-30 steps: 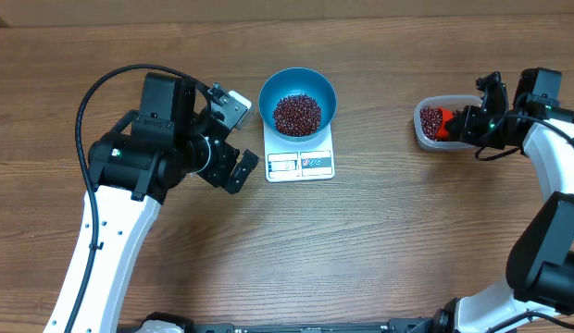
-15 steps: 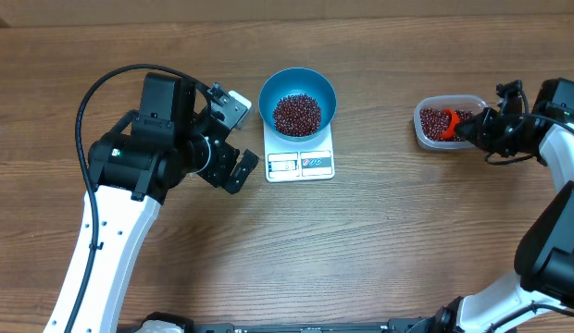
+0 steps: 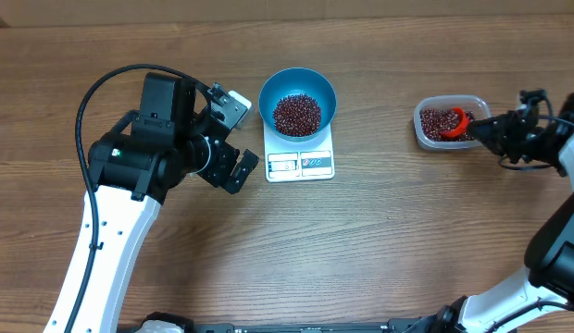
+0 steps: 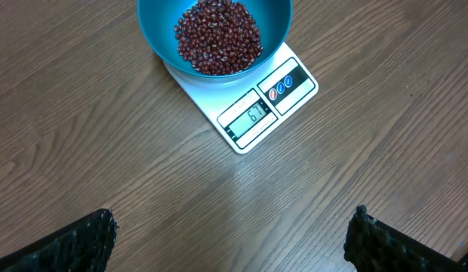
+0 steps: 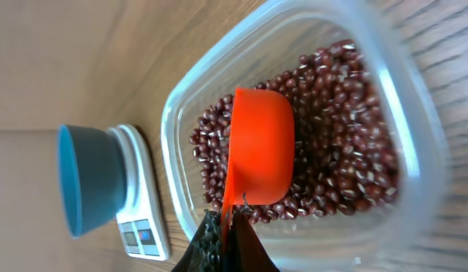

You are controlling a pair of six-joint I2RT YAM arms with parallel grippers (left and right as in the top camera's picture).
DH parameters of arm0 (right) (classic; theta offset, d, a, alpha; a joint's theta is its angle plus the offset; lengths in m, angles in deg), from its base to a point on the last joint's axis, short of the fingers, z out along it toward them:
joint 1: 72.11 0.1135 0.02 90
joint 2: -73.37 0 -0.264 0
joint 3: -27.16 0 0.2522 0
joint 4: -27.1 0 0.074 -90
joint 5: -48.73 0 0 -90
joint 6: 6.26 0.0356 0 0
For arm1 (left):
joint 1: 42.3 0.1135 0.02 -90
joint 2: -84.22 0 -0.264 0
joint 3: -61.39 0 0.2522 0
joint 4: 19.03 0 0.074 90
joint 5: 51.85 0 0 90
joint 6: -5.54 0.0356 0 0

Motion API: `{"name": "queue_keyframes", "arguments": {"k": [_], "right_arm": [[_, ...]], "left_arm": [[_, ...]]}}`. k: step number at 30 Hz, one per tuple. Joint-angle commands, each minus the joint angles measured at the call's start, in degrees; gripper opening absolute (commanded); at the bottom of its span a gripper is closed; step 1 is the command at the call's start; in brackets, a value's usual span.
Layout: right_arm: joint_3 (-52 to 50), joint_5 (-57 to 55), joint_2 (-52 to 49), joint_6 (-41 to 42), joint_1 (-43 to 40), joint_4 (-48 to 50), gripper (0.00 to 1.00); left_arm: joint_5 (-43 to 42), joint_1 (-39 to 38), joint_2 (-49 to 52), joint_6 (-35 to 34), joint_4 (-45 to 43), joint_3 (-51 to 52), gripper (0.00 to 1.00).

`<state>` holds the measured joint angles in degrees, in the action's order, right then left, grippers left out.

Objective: Scoop item into bowl and weigh 150g on scale
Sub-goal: 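Dip the scoop into the tub and scoop beans with the right gripper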

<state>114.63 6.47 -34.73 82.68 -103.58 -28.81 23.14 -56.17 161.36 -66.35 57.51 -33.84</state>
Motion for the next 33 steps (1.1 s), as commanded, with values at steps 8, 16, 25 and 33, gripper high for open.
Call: {"name": "queue_keyframes", "arguments": {"k": [8, 16, 25, 33], "right_arm": [[1.2, 8.9, -0.5, 2.0, -4.6, 0.0, 0.04], [1.2, 13.2, -0.5, 2.8, -5.9, 0.0, 0.04], [1.2, 25.5, -0.5, 2.8, -5.8, -1.1, 0.04], [1.2, 36.2, -0.5, 2.9, -2.2, -1.2, 0.04]], "left_arm": [[-1.1, 0.0, -0.5, -0.5, 0.0, -1.2, 1.00], [-1.1, 0.0, -0.5, -0.5, 0.0, -1.2, 1.00], [-1.1, 0.0, -0.5, -0.5, 0.0, -1.2, 1.00], [-1.1, 0.0, -0.5, -0.5, 0.0, -1.2, 0.99]]}}
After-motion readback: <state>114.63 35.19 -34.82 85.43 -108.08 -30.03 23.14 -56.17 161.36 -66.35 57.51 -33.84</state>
